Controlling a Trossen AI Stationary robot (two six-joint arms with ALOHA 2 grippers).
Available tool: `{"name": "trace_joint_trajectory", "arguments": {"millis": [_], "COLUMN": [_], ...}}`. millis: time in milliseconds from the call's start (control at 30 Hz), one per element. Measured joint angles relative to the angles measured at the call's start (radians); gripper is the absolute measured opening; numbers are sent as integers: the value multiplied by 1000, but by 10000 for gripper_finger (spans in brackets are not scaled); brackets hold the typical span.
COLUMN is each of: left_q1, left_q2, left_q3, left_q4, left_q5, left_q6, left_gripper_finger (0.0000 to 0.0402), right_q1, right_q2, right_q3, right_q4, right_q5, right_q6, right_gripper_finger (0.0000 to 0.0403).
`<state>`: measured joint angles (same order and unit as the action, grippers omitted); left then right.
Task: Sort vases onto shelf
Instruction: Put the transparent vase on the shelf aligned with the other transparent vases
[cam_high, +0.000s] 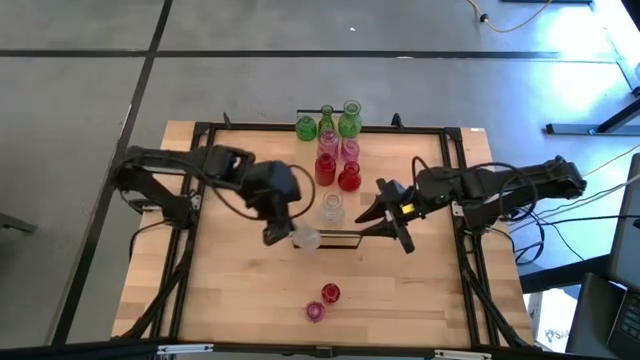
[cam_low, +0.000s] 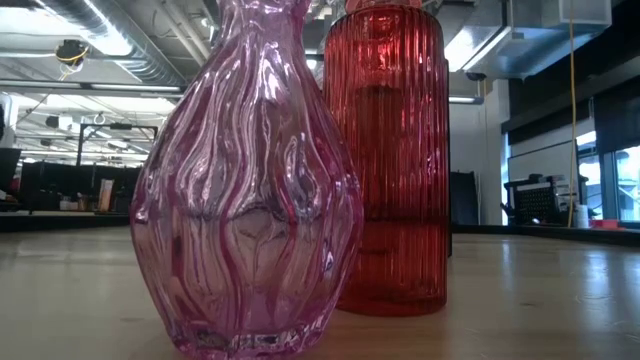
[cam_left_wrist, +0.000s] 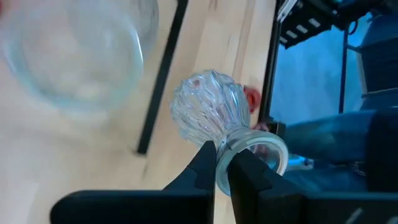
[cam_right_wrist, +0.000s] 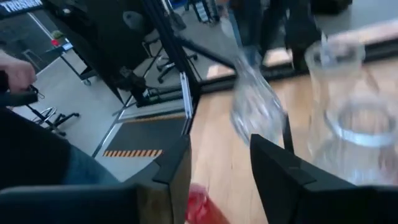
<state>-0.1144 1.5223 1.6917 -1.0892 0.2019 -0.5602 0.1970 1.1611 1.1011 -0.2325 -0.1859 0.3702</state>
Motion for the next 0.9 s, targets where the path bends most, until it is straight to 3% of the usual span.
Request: {"name": "trace_joint_trajectory", "arguments": {"millis": [267, 500, 767, 900], "left_q1": [45, 42, 45, 53], "left_q2": [67, 150, 242, 275], "left_q3": [157, 246, 333, 393], "left_q4": [81, 106, 98, 74], "left_q5": [34, 42, 74, 91], "left_q6": [70, 84, 106, 139], "left_gripper_finger": [14, 14, 14, 14], "right_q1": [0, -1, -1, -3], "right_q2": [59, 116, 214, 252], "right_q3": [104, 156, 320, 387], "right_q4": [-12, -25, -285, -332], "right_q5": [29, -23, -27, -41], "right_q6": [-90, -147, -254, -274], "right_gripper_finger": [191, 197, 197, 197]}}
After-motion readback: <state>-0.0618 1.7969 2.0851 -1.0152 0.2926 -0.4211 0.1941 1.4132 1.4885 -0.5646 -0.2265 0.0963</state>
